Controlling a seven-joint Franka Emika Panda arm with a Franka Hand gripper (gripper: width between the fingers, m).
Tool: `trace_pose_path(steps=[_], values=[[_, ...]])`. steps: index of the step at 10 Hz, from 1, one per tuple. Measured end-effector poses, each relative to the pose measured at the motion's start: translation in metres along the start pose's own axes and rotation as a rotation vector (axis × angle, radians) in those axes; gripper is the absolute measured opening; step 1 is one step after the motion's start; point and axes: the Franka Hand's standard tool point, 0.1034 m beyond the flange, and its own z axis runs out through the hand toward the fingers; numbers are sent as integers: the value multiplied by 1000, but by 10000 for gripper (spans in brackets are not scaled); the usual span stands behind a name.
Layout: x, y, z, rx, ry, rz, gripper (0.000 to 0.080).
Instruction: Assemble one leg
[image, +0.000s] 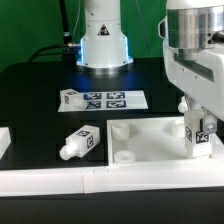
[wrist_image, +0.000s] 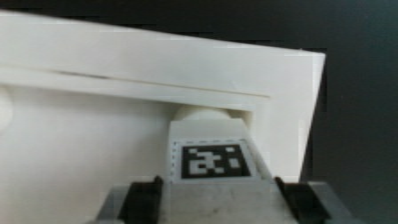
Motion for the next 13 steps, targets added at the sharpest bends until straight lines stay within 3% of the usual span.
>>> trace_pose_path(steps=[3, 4, 5, 6, 7, 9, 13], values=[[-7, 4, 3, -14, 15, -159, 285], [-9, 3, 3, -5, 18, -374, 388], [-9, 2, 3, -2, 20, -566, 566], [-13, 4, 3, -13, 24, -722, 566], [-15, 4, 4, -17, 27, -809, 632], [-13, 4, 4, -18, 28, -903, 647], [3, -1, 1, -32, 58, -1472, 649]])
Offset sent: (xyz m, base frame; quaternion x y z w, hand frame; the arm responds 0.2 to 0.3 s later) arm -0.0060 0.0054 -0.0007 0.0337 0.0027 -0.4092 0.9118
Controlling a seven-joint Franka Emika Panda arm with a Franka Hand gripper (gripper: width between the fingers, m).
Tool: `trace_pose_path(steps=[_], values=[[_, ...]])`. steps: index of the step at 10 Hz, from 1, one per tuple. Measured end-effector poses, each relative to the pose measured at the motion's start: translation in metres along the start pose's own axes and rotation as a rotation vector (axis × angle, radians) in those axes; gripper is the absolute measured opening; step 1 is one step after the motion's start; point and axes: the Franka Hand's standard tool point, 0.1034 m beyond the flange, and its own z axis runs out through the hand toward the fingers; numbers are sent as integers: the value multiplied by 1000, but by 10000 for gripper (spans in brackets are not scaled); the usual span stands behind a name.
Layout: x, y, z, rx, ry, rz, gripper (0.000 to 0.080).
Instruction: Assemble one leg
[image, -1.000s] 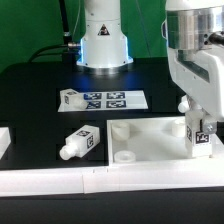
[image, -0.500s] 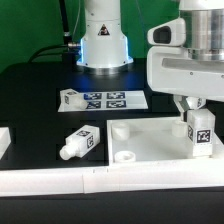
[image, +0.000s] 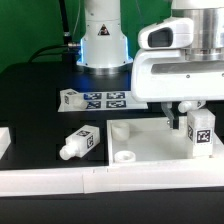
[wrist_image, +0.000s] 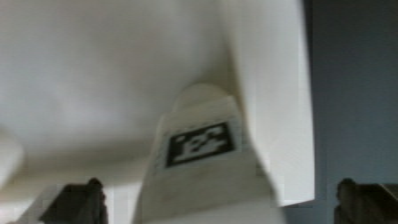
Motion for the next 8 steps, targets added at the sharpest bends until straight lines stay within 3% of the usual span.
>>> trace_pose_path(steps=[1, 3, 4, 5, 8], values=[[0, -1, 0, 1, 0, 42, 649], [0, 0, 0, 0, 0, 62, 388], [0, 0, 0, 2, 0, 111, 388], [0, 0, 0, 3, 0, 200, 285], [-1, 1, 0, -9, 9, 553, 285]])
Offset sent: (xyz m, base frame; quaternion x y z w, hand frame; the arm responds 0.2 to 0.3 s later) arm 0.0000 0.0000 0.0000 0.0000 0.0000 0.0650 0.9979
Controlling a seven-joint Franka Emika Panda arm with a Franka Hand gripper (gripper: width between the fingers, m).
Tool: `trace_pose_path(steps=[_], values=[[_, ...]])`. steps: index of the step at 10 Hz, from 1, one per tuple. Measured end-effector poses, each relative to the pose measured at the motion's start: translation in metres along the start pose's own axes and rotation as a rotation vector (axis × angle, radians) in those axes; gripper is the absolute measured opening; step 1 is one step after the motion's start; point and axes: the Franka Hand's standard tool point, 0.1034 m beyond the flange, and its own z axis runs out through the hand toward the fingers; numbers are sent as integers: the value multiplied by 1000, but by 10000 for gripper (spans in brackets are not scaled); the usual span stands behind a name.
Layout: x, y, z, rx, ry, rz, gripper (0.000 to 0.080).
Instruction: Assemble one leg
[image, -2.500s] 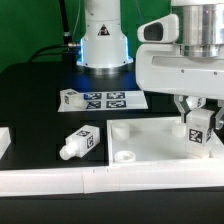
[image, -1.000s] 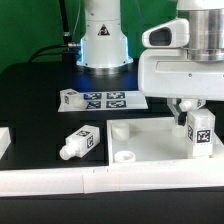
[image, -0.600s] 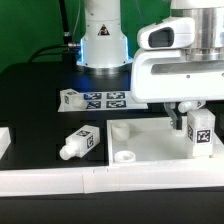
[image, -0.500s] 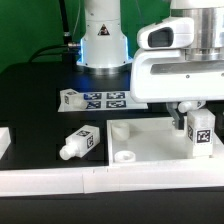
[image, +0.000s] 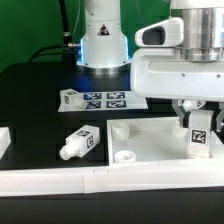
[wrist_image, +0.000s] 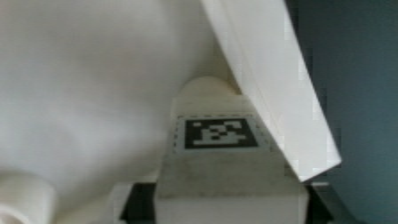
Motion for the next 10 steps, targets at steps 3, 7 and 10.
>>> trace_pose_path(steps=[3, 7, 10], values=[[1, 1, -1, -28, -48, 486, 285], [3, 3, 0, -16, -74, 832, 285], [0, 0, 5, 1, -25, 385, 536]])
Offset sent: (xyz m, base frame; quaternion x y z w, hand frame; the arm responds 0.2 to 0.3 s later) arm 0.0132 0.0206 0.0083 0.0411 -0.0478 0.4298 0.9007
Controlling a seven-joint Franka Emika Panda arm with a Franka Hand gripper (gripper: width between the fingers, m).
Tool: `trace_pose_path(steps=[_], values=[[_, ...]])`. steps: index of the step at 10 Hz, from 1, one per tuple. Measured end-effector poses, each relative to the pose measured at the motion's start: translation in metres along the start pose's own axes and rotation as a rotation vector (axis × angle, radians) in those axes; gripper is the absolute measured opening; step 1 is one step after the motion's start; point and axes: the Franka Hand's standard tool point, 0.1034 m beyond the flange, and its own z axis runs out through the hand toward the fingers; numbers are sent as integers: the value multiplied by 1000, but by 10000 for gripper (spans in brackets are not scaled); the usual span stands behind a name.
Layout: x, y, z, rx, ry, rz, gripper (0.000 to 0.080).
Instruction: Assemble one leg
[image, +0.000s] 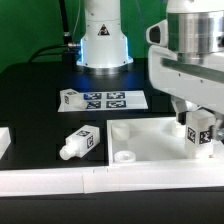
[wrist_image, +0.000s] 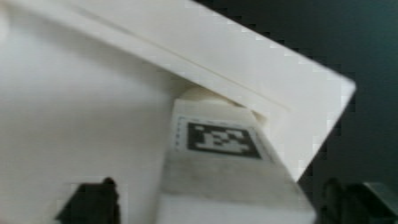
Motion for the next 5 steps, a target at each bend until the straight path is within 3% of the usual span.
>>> trace_pose_path(steps=[1, 5], values=[[1, -1, -1, 1, 0, -164, 628], [2, 0, -1, -5, 3, -479, 648]])
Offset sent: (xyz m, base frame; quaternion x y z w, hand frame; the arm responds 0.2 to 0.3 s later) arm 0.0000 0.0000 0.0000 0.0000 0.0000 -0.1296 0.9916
